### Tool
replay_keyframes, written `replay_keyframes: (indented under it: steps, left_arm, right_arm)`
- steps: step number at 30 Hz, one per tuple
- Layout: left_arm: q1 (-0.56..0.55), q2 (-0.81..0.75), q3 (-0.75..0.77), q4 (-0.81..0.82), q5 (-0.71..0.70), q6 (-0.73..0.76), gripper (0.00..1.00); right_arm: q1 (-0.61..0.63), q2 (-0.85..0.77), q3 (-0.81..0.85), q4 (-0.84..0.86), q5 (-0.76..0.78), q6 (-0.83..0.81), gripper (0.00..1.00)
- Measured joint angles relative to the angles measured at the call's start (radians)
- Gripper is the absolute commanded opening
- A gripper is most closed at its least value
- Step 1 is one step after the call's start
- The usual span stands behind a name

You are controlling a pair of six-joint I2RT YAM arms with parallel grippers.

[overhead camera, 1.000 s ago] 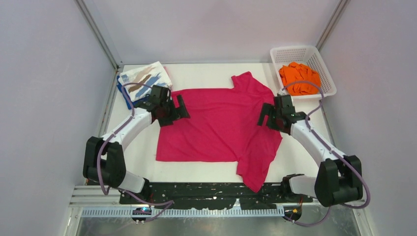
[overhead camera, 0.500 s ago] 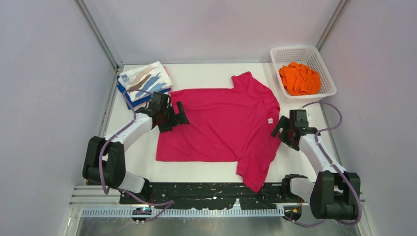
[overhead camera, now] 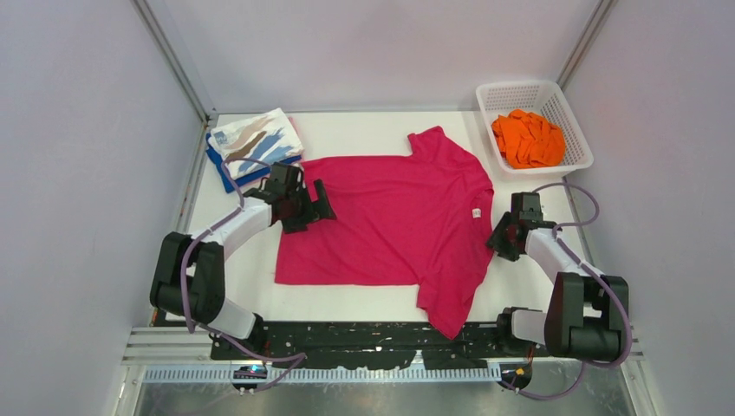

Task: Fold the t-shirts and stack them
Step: Flatten out the tshirt

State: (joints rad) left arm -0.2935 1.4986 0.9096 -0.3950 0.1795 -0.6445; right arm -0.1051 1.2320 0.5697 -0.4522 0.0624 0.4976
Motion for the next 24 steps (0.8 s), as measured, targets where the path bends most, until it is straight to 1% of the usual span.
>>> replay_keyframes:
  steps: [1,2,3,4,6,9,11,14,19,23,24]
  left_arm:
    - [0.0,0.005,0.0,0.002,0.001,0.0,1.0]
    - [0.0,0.01,0.0,0.003,0.002,0.001,1.0]
    - [0.0,0.015,0.0,0.003,0.005,0.001,1.0]
    - [0.0,0.02,0.0,0.003,0.005,0.002,1.0]
    - [0.0,0.027,0.0,0.003,0.006,0.002,1.0]
    - [0.0,0.03,0.0,0.003,0.007,0.002,1.0]
    - [0.0,0.031,0.0,0.003,0.007,0.003,1.0]
    - [0.0,0.032,0.0,0.003,0.006,0.003,1.0]
    - [0.0,0.045,0.001,0.003,0.005,0.009,1.0]
    - [0.0,0.052,0.001,0.002,0.005,0.019,1.0]
    - [0.0,0.053,0.002,0.002,0.004,0.021,1.0]
  right_arm:
    - [0.0,0.013,0.005,0.01,-0.011,-0.001,0.34]
    - [0.0,0.021,0.007,0.022,-0.022,-0.005,0.25]
    - [0.0,0.034,0.011,0.034,-0.037,-0.002,0.19]
    - [-0.002,0.042,0.013,0.044,-0.047,-0.006,0.09]
    - [-0.002,0.059,0.017,0.061,-0.068,-0.005,0.06]
    - [-0.002,0.063,0.023,0.058,-0.085,-0.002,0.05]
    - [0.003,0.059,0.037,0.021,-0.075,-0.003,0.05]
    - [0.017,0.031,0.082,-0.08,-0.018,-0.006,0.05]
    - [0.024,-0.039,0.145,-0.19,0.072,-0.014,0.1]
    - [0.024,-0.014,0.153,-0.199,0.109,-0.029,0.12]
    - [0.024,0.007,0.156,-0.198,0.117,-0.031,0.18]
